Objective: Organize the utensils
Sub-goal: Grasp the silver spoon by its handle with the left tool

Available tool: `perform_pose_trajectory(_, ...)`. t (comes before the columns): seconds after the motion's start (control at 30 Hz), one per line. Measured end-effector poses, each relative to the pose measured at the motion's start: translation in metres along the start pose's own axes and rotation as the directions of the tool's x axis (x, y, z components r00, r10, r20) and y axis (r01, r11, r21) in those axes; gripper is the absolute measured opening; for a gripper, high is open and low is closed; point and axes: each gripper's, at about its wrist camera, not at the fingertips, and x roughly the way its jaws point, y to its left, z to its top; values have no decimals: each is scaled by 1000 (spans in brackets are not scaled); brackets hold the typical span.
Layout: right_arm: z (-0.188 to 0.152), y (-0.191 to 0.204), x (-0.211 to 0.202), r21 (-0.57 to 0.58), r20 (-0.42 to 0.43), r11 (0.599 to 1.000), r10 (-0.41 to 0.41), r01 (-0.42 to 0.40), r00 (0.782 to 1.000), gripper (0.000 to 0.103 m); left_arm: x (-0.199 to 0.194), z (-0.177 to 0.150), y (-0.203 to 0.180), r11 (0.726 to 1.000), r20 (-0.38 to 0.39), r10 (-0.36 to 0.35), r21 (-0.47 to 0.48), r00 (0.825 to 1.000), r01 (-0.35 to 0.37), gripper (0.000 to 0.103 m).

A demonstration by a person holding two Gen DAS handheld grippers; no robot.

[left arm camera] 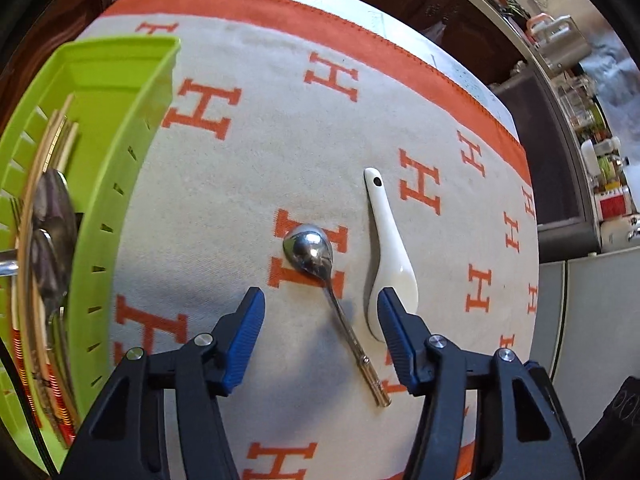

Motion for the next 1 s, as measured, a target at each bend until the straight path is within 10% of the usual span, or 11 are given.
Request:
perform_pose_trajectory(0.37, 0, -16, 12, 34, -15, 999, 14, -14, 1000, 20, 15, 9, -10, 997, 47, -37, -66, 998, 40, 44)
perform_pose_trajectory(0.5, -1, -19, 14, 42, -13, 999, 13, -12, 1000, 20, 18, 11, -10, 994, 56, -47, -94, 997, 52, 22)
perform_pose_trajectory(1.0, -5, -17, 19, 29, -26, 1000, 1, -1, 1000, 20, 29, 20, -38, 998, 114, 56, -35, 992, -53, 3)
